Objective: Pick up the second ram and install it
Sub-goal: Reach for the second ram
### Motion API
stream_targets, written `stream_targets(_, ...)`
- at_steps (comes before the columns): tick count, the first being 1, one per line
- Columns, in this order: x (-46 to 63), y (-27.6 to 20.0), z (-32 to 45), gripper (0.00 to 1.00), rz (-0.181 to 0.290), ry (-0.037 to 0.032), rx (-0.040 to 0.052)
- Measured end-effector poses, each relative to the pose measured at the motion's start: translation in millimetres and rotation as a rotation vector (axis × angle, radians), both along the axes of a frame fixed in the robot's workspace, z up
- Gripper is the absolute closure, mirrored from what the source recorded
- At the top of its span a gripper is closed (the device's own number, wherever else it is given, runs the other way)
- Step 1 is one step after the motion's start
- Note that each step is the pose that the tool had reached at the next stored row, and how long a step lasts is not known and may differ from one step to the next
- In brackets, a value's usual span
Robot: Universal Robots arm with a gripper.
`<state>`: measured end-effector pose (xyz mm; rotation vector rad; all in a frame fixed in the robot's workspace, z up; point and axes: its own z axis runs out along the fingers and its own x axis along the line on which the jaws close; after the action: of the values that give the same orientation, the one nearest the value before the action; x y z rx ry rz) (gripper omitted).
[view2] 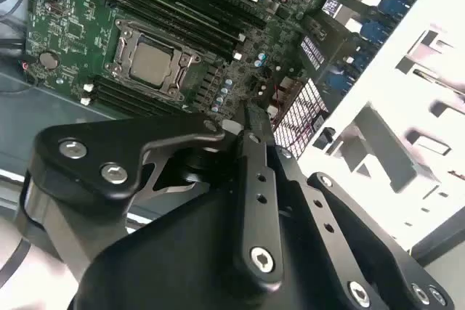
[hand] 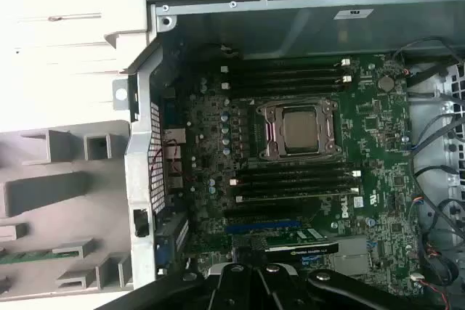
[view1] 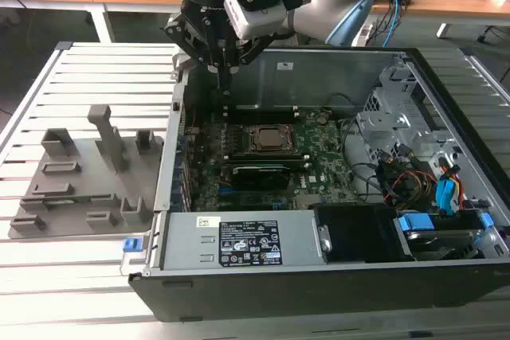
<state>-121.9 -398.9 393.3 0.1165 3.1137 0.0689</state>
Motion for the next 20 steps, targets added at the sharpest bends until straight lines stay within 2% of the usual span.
stream_targets(2, -5.3, 0.0, 0.0, 0.89, 0.0, -0.0001, 0.0)
stream_targets(7, -34.7, 0.0, 0.0, 0.89, 0.0, -0.0003, 0.0)
stream_targets(11, -52.5, 0.0, 0.0, 0.89, 0.0, -0.0004, 0.0001)
stream_targets(12, -62.2, 0.0, 0.0, 0.89, 0.0, -0.0004, 0.0)
stream_targets(16, -85.2, 0.0, 0.0, 0.89, 0.0, -0.0005, 0.0)
stream_targets(20, -97.8, 0.0, -0.1, 0.89, 0.0, -0.0005, 0.0)
